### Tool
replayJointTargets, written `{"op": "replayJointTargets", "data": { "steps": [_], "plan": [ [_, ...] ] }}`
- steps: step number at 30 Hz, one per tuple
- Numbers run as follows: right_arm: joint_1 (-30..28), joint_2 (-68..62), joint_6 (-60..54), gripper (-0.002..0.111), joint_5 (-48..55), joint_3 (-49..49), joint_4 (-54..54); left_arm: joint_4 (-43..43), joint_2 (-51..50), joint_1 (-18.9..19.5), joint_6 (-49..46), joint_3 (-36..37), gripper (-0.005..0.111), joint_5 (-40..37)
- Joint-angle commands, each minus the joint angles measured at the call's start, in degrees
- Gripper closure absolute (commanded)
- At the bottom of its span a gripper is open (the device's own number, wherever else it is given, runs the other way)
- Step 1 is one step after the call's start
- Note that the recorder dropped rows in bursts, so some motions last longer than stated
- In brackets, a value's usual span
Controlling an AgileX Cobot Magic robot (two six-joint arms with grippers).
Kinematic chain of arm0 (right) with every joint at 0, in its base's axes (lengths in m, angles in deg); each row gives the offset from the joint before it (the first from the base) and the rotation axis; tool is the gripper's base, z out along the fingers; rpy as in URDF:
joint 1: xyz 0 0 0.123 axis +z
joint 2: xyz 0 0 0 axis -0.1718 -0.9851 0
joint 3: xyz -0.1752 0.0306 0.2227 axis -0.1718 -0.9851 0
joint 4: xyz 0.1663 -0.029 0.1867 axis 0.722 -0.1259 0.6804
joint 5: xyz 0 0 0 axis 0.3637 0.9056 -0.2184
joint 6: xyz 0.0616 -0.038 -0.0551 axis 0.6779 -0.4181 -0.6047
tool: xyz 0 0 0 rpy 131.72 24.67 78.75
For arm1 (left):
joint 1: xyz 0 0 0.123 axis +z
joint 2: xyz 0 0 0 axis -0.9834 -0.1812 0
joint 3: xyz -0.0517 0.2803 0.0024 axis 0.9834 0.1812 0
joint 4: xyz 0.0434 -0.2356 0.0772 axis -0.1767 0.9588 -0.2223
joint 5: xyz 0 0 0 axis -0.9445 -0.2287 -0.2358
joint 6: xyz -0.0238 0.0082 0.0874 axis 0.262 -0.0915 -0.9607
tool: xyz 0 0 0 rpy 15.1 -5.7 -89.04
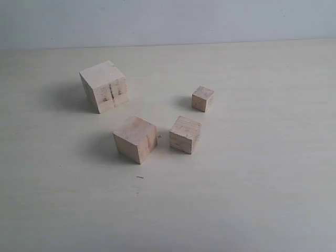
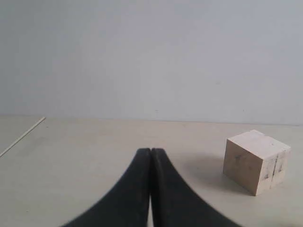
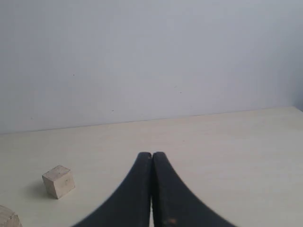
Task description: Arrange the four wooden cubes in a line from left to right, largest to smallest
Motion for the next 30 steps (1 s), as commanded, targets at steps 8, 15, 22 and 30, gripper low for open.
{"op": "replayJointTargets", "data": {
  "steps": [8, 15, 22, 30],
  "plan": [
    [-0.4, 0.4, -0.1, 0.108, -9.4, -0.2, -0.2, 0.6, 0.4, 0.1, -0.2, 0.2, 0.104, 0.2],
    [-0.4, 0.4, 0.0, 0.108, -10.1, -0.2, -0.1, 0.6, 0.4, 0.1, -0.2, 0.2, 0.104, 0.2],
    [-0.4, 0.4, 7.7, 0.108, -12.7, -0.2, 5.8, 0.6, 0.4, 0.1, -0.2, 0.2, 0.104, 0.2],
    [-0.4, 0.4, 7.4, 0.108, -13.7, -0.2, 5.9, 0.6, 0.4, 0.1, -0.2, 0.2, 0.104, 0.2]
  ]
}}
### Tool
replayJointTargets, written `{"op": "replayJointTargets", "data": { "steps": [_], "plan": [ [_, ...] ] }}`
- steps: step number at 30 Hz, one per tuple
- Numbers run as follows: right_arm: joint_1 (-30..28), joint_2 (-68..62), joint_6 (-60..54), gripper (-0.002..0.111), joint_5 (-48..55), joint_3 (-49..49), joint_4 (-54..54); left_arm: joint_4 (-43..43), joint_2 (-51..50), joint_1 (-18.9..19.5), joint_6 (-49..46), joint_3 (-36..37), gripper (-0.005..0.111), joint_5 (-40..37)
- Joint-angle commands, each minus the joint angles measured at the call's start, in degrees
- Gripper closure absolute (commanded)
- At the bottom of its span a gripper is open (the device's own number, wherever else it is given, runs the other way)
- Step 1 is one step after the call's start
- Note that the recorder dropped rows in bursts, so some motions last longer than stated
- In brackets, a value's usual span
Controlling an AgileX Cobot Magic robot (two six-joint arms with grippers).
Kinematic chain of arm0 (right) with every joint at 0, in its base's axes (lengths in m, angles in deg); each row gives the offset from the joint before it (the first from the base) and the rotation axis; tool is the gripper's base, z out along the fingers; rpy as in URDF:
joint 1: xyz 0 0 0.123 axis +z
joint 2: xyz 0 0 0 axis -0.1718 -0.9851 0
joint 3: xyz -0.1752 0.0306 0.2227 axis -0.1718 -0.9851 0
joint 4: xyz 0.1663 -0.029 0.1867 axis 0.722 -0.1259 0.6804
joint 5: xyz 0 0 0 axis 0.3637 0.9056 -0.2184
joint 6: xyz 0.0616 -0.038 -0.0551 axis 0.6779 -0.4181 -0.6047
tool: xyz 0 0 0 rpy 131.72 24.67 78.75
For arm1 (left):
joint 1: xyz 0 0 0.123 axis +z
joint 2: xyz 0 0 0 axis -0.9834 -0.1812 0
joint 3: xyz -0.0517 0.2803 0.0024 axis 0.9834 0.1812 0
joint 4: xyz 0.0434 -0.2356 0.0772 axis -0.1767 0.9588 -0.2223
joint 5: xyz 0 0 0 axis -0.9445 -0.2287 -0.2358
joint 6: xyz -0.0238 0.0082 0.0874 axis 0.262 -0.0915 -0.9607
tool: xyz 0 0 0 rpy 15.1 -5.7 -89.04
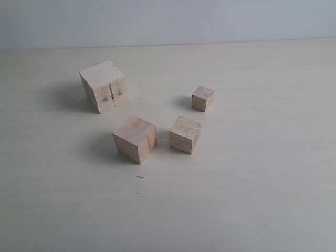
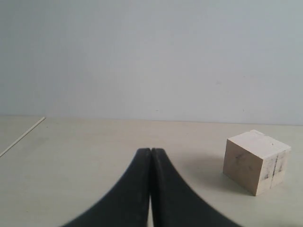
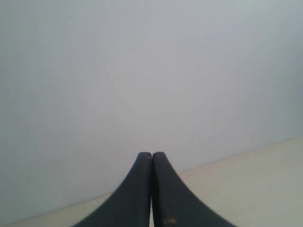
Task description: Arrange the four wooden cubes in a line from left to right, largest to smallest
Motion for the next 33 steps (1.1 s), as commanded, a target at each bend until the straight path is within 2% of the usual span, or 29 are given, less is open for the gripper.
{"op": "replayJointTargets", "data": {
  "steps": [1, 6, 13, 16, 24, 26, 29, 33],
  "plan": [
    [-0.4, 0.4, 0.3, 0.108, -1.6, 1.4, 0.2, 0.6, 0.4, 0.1, -0.2, 0.2, 0.104, 0.2],
    [-0.4, -5.8, -0.7, 0.108, -1.4, 10.3, 0.2, 0.6, 0.4, 0.1, -0.2, 0.2, 0.104, 0.2],
    [-0.2, -42.0, -3.2, 0.108, 10.7, 28.2, 0.2, 0.6, 0.4, 0.1, -0.2, 0.2, 0.104, 0.2],
    [5.7, -58.0, -6.7, 0.108, 14.1, 36.3, 0.3, 0.6, 0.4, 0.1, -0.2, 0.2, 0.104, 0.2],
    [21.6, -82.3, -10.0, 0.108, 14.3, 50.8, 1.8, 0.6, 0.4, 0.1, -0.2, 0.2, 0.104, 0.2],
    [24.5, -87.7, -10.3, 0.103, 15.7, 55.3, 1.6, 0.6, 0.4, 0.1, -0.2, 0.2, 0.104, 0.2],
    [28.7, -95.5, -11.4, 0.088, 18.3, 62.6, 1.4, 0.6, 0.4, 0.1, -0.2, 0.2, 0.104, 0.2],
    [33.6, -103.5, -17.8, 0.059, 22.5, 72.5, 1.4, 0.6, 0.4, 0.1, -0.2, 0.2, 0.104, 0.2]
  ]
}}
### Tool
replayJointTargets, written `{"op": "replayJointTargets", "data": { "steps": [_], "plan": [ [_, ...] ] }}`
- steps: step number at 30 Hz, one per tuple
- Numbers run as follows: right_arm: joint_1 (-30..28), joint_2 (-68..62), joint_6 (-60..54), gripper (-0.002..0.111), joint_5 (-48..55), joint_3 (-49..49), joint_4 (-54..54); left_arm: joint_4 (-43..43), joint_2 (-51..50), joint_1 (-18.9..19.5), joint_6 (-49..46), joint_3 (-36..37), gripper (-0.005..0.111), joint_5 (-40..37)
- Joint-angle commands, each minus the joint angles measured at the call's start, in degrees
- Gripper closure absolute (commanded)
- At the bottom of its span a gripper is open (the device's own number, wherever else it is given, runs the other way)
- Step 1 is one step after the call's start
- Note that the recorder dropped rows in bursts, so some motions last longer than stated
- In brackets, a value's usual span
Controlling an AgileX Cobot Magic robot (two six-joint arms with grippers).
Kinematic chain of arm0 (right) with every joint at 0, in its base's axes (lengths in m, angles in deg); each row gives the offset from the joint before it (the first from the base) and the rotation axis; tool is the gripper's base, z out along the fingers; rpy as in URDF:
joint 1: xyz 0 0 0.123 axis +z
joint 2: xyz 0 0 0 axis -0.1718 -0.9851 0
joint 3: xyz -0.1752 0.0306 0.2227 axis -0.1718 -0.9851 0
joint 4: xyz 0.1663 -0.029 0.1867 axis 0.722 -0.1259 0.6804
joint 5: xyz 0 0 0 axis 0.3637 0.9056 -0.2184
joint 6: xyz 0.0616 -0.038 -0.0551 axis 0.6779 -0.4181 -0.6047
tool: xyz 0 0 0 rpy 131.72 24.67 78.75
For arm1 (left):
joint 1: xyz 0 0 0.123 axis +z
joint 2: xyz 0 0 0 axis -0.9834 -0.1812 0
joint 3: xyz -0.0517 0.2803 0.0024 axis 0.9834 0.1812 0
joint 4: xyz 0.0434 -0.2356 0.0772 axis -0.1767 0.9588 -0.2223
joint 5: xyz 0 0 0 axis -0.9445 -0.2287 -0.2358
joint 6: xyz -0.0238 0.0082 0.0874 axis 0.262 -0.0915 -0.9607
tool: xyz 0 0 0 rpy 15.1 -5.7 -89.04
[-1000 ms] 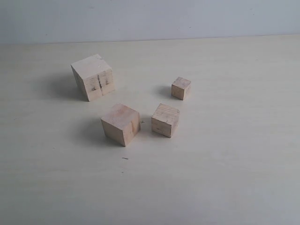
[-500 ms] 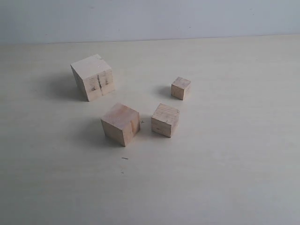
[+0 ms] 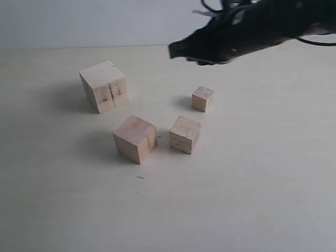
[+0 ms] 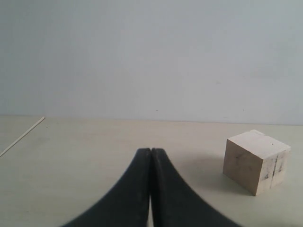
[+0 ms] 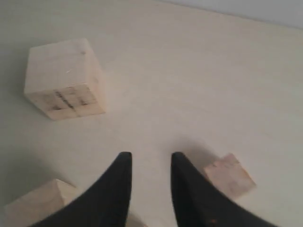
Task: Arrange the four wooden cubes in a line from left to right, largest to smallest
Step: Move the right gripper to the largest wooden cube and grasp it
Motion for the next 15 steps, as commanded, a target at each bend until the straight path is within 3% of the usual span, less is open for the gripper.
{"op": "replayJointTargets", "data": {
  "steps": [1, 5, 8, 15],
  "plan": [
    [5.4, -8.0, -7.5, 0.051, 4.3, 10.5, -0.3, 0.6, 0.4, 0.1, -0.2, 0.2, 0.104, 0.2],
    [9.1, -14.2, -10.4, 0.021, 5.1, 18.6, -0.3, 0.6, 0.4, 0.1, -0.2, 0.2, 0.104, 0.2],
    [10.5, -19.2, -10.4, 0.005, 5.0, 23.2, -0.3, 0.6, 0.4, 0.1, -0.2, 0.2, 0.104, 0.2],
    [10.6, -29.3, -10.4, 0.003, 5.8, 33.4, -0.1, 0.6, 0.4, 0.1, -0.2, 0.2, 0.104, 0.2]
  ]
}}
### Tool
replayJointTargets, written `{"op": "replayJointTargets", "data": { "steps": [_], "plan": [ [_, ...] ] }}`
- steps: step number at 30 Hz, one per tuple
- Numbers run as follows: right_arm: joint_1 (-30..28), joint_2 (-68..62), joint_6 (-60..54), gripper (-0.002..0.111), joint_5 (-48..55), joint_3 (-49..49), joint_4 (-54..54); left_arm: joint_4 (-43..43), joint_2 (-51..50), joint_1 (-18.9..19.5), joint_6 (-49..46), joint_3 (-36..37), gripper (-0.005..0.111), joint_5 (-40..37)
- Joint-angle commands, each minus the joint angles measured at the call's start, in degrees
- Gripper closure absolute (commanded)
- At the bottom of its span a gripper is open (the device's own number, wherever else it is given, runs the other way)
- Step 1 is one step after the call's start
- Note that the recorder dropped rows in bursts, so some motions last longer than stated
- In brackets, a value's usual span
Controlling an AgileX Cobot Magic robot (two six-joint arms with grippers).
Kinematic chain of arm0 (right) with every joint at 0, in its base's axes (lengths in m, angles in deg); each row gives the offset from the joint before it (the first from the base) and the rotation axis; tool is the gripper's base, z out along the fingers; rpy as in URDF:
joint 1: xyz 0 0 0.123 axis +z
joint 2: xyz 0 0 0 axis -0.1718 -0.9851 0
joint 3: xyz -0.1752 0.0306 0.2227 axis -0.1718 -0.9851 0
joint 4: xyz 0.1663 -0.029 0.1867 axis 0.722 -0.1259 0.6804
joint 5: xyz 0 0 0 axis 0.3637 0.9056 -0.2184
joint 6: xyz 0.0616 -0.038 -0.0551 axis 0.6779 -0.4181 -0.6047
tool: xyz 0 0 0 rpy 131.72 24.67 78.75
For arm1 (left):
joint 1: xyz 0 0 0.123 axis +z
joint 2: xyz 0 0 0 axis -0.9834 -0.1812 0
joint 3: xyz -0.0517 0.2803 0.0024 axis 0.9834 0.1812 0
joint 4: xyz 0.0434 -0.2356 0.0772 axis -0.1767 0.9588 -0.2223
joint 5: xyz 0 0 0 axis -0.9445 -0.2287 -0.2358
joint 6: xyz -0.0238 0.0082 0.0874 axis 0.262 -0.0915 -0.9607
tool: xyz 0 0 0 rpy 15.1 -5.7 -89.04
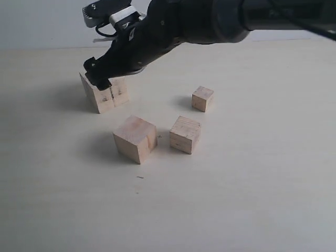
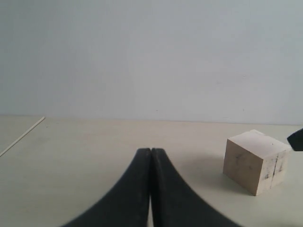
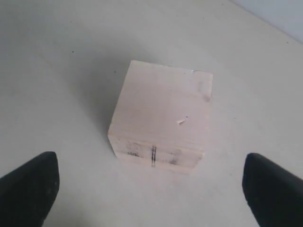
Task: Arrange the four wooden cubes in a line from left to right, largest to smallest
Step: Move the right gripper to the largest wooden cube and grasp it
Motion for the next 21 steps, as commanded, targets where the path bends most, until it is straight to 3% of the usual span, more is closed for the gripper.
{"op": "replayJointTargets", "data": {
  "steps": [1, 15, 21],
  "plan": [
    [0.1, -5.9, -0.5, 0.003, 1.2, 6.3, -0.1, 0.6, 0.4, 0.1, -0.2, 0.2, 0.104, 0.2],
    [0.7, -17.6, -0.5, 0.003, 5.3, 20.6, -0.2, 0.6, 0.4, 0.1, -0.2, 0.2, 0.104, 0.2],
    [0.7, -19.4, -0.6, 0.003, 5.4, 21.5, -1.0, 0.6, 0.4, 0.1, -0.2, 0.2, 0.104, 0.2]
  ]
}}
